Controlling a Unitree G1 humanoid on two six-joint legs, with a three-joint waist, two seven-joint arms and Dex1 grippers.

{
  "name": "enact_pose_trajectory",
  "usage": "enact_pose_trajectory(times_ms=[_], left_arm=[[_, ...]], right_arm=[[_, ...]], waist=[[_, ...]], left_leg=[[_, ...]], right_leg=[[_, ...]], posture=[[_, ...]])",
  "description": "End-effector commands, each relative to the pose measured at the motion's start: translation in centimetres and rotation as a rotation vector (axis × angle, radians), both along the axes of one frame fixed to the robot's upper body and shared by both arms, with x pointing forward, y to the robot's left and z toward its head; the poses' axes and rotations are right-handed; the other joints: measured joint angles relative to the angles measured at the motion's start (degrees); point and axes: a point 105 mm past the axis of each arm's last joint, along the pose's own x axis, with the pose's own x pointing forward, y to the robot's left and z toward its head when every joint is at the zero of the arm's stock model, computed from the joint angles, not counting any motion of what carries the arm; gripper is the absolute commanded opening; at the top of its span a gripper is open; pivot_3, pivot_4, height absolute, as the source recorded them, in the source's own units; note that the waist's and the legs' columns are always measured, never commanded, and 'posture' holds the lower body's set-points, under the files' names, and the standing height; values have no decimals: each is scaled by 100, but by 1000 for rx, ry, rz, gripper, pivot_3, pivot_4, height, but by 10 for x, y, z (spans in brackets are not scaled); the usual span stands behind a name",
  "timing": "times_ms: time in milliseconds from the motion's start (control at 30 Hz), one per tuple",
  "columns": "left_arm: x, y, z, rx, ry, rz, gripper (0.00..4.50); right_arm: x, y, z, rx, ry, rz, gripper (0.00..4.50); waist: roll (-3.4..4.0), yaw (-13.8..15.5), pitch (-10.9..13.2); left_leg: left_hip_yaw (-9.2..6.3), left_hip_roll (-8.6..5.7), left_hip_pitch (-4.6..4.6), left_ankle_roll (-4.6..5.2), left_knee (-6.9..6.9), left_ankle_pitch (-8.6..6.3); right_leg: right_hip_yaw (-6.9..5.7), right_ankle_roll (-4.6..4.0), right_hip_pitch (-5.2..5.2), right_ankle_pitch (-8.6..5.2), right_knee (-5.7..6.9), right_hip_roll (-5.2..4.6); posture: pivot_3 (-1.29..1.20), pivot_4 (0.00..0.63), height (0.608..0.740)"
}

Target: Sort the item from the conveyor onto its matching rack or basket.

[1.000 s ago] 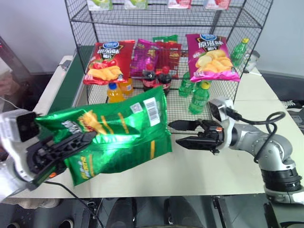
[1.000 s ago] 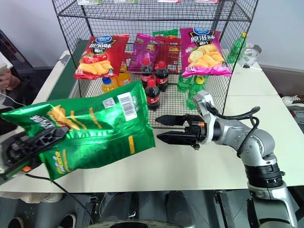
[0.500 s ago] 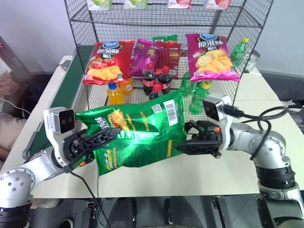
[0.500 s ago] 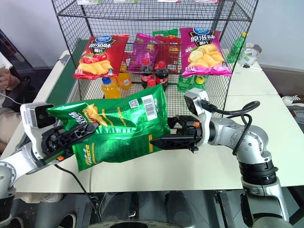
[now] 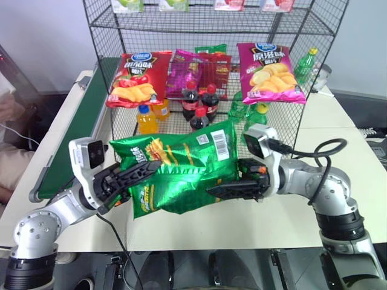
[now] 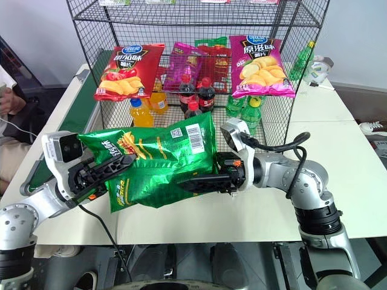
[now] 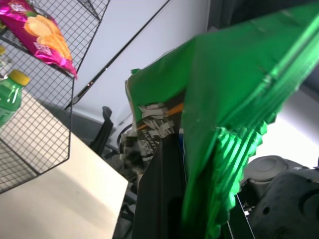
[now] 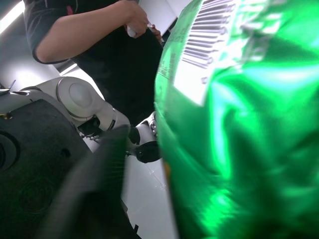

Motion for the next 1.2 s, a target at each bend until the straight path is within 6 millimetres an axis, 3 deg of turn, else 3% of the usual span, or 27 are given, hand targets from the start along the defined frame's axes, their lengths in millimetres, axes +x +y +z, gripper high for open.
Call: enact_pose_trajectory(times_ms=[33, 67, 100, 200, 367, 467, 567, 700, 900, 1000, 1200], left_arm=[[-1, 3, 4, 9, -40, 20, 0], [0, 4, 3, 21, -37, 26, 0], [2, 5, 1, 44, -39, 50, 0], [6, 9, -1, 59, -40, 93, 819], [7, 29, 2, 68, -28, 161, 3139], [7, 48, 2, 102, -45, 255, 4485], [6, 62, -2, 132, -35, 309, 4485], [10, 77, -8, 219, -75, 446, 4485], [19, 88, -13, 304, -139, 575, 4485], [25, 81, -12, 330, -199, 597, 4485], [39, 67, -2, 410, -378, 703, 4485]], right_arm=[[-3, 3, 10, 23, -36, 26, 765], [-3, 3, 9, 19, -39, 24, 243], [-3, 3, 9, 15, -42, 22, 4], [-4, 3, 8, 4, -52, 19, 0], [3, 0, 4, -63, -169, -53, 0], [19, -3, -2, -184, -458, -190, 0], [29, -4, -2, -233, -754, -255, 0], [23, 0, 28, -152, -1161, -301, 0], [30, -6, 75, -106, -1449, -425, 0], [66, -18, 86, -234, -1681, -617, 0], [110, -31, 100, -421, -1936, -836, 0]], waist=[[0, 0, 0], [0, 0, 0], [0, 1, 0], [0, -1, 0], [0, -13, 0], [0, -12, 0], [0, -9, 0], [-1, -6, 3], [-1, -2, 3], [-4, -4, 1], [-2, -5, 3]], left_leg=[[0, 0, 0, 0, 0, 0], [0, 0, 0, 0, 0, 0], [0, 0, 0, 0, 0, 0], [0, 0, 0, 0, -1, 0], [0, 1, -1, 0, -3, 0], [0, 1, -2, 0, -3, 0], [0, 0, -6, 0, -5, 0], [1, 0, -9, -1, -5, 0], [2, -1, -9, -2, -4, 1], [1, 0, -2, -3, -6, 1], [8, -4, -9, -6, -6, 3]], right_leg=[[0, 0, 0, 0, 0, 0], [0, 0, 0, 0, 0, 0], [0, 0, 0, 0, 0, -1], [0, 0, 0, 0, -1, -2], [0, 0, -3, 0, -1, -2], [1, -1, -4, 0, -3, -2], [1, -1, -11, -1, -3, -2], [1, -1, -13, -1, -3, -2], [1, -1, -12, 0, -3, -9], [0, -2, -5, -1, -5, -9], [3, -2, -13, 0, -6, -12]], posture=[[0, 150, 739], [0, 150, 739], [0, 150, 739], [0, 150, 739], [0, 150, 739], [0, 150, 739], [0, 150, 739], [0, 150, 739], [0, 150, 739], [0, 150, 739], [0, 150, 739]])
